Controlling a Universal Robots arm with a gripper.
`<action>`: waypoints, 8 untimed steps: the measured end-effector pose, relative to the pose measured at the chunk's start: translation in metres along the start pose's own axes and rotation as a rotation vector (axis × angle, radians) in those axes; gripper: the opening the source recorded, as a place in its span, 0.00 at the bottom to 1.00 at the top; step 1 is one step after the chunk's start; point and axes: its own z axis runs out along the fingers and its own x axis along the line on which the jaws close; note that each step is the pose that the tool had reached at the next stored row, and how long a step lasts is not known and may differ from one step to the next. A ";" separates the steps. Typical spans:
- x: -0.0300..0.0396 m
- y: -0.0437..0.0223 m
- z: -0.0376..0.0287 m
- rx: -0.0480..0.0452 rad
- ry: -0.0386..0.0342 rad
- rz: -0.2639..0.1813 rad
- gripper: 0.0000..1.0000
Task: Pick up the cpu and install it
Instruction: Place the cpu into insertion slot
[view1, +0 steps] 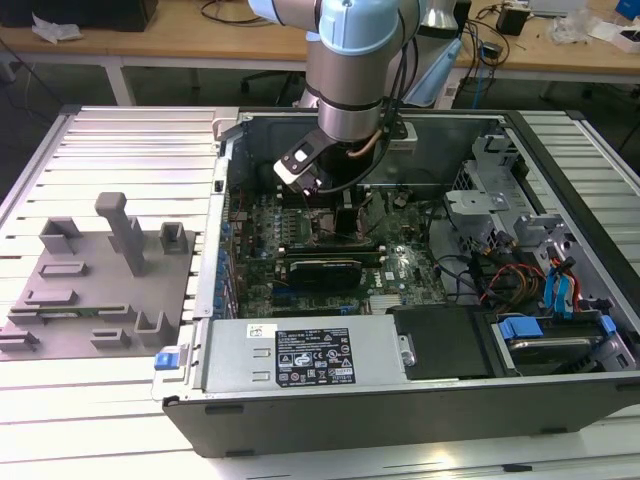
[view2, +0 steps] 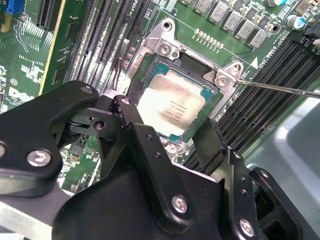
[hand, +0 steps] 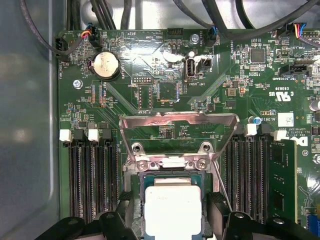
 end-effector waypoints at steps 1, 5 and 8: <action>0.0000 0.0000 0.0000 -0.0001 0.0001 0.000 0.69; -0.0001 0.0000 -0.0018 0.0000 -0.0002 0.000 0.69; -0.0001 0.0002 -0.0068 -0.0001 0.0000 0.000 0.69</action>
